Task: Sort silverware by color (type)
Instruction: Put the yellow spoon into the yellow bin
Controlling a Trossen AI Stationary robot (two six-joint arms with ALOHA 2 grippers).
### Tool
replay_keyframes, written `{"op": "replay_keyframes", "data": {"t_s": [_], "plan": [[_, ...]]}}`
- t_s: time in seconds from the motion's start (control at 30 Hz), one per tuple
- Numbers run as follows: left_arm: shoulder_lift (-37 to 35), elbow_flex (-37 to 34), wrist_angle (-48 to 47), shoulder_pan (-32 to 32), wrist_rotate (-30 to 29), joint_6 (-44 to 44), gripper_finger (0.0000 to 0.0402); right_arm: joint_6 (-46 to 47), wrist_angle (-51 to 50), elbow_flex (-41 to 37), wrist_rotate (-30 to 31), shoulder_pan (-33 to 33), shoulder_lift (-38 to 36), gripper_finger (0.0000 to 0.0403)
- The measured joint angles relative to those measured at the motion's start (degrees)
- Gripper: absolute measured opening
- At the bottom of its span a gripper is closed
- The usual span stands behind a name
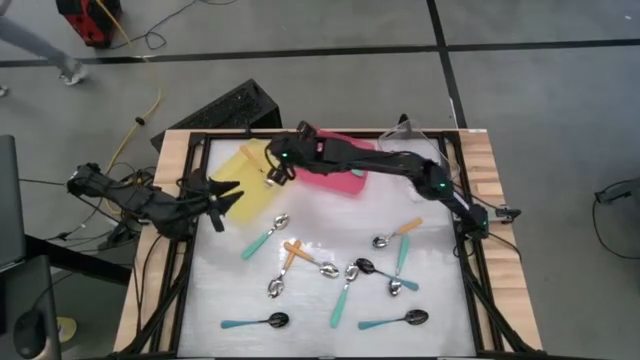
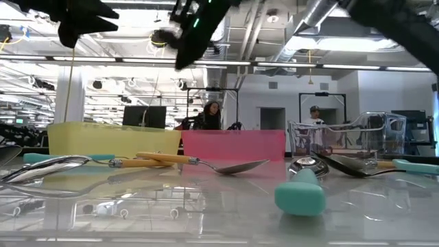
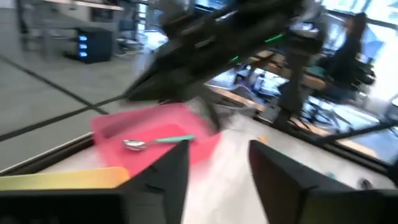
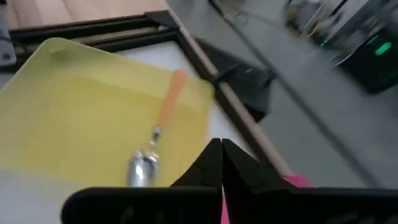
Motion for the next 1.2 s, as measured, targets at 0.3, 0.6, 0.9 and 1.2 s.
{"op": "replay_keyframes", "data": {"t_s": [0.3,0.6,0.9,1.2], "plan": [[6.1,0.0,-4.9,15.4,6.4,-2.7,0.0002,-5.7,-11.8,0.0,14.6,6.2,-21.3,0.0029],[17.0,3.3,-5.9,36.7,22.5,-3.0,0.0,-3.7,-15.8,0.1,22.9,14.1,-32.4,0.002],[29.4,10.4,-5.8,51.8,36.6,6.4,0.0,4.2,-29.5,0.0,28.7,17.2,-33.5,0.0017],[41.9,12.8,-6.8,59.8,42.7,10.9,0.0,8.4,-34.4,0.0,28.7,19.0,-33.0,0.0022]]}}
